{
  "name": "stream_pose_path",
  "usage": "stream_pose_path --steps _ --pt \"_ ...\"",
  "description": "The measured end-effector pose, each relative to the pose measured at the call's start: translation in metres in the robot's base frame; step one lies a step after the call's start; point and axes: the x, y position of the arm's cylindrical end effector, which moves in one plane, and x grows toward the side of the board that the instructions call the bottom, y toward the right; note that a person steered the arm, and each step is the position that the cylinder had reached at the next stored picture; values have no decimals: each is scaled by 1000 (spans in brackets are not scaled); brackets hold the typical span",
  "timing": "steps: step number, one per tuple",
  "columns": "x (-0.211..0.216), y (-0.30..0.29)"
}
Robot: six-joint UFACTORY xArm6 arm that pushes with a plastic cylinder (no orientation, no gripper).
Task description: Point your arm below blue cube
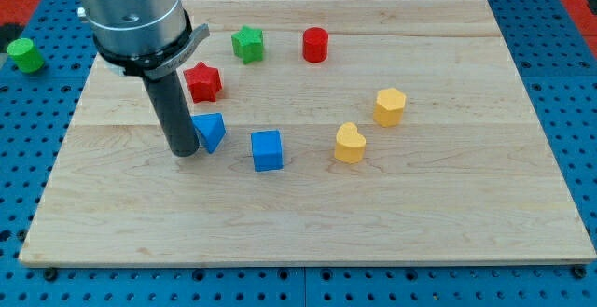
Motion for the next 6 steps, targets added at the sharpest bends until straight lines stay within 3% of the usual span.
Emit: stream_pose_path --steps 1,3,6 --pt "24 3" --pt "55 72" --pt "58 90"
